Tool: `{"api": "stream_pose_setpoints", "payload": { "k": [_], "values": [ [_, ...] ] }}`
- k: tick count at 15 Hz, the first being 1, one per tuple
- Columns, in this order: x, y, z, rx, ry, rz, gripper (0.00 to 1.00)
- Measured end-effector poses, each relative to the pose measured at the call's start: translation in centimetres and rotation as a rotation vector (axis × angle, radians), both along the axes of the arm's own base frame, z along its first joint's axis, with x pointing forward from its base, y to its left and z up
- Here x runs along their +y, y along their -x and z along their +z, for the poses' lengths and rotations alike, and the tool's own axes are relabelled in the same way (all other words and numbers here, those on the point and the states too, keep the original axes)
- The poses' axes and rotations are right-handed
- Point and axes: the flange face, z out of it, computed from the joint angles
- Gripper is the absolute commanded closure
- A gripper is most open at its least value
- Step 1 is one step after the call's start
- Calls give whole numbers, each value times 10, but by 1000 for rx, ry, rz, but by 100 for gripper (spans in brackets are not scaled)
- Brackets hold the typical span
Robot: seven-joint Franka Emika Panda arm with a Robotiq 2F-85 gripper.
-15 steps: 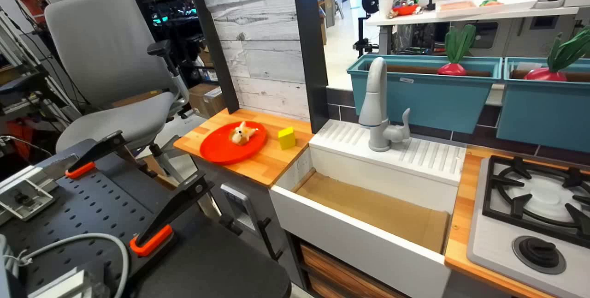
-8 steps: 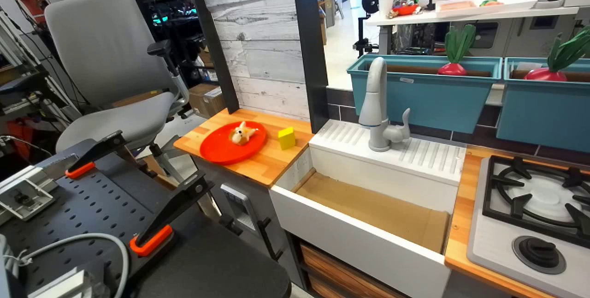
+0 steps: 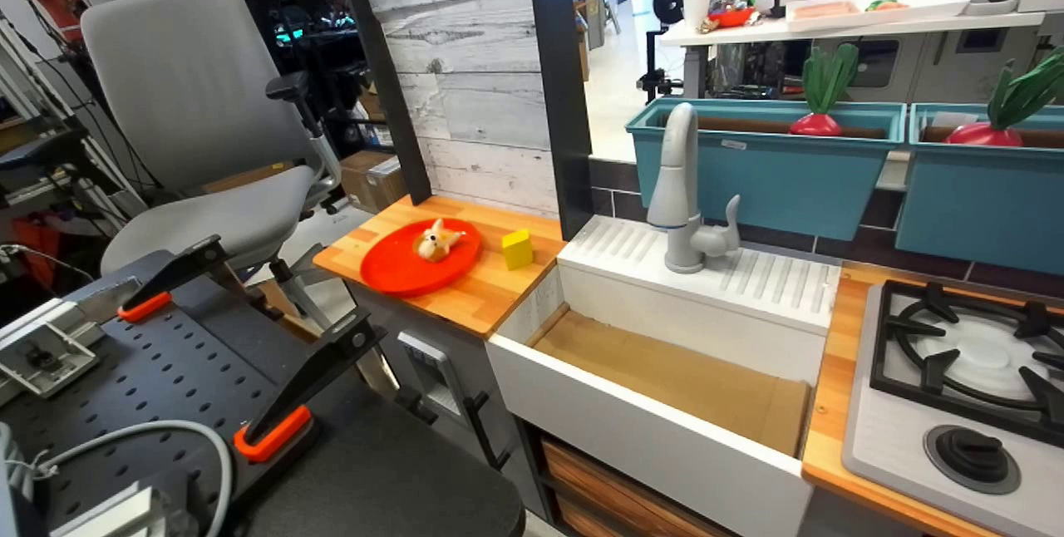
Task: Pick up the animal plush toy and put it on the counter
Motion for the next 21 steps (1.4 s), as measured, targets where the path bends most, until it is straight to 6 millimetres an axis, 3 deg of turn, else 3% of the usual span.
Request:
{"api": "stream_pose_setpoints", "payload": {
  "k": [5, 9, 14, 20, 21],
  "values": [
    [-25, -41, -97, 96, 46, -33, 0],
    [-25, -81, -161, 154, 45, -45, 0],
    [-2, -119, -215, 189, 31, -25, 0],
    [24, -135, -273, 286, 35, 4, 0],
    [27, -135, -283, 301, 37, 8, 25]
  ]
}}
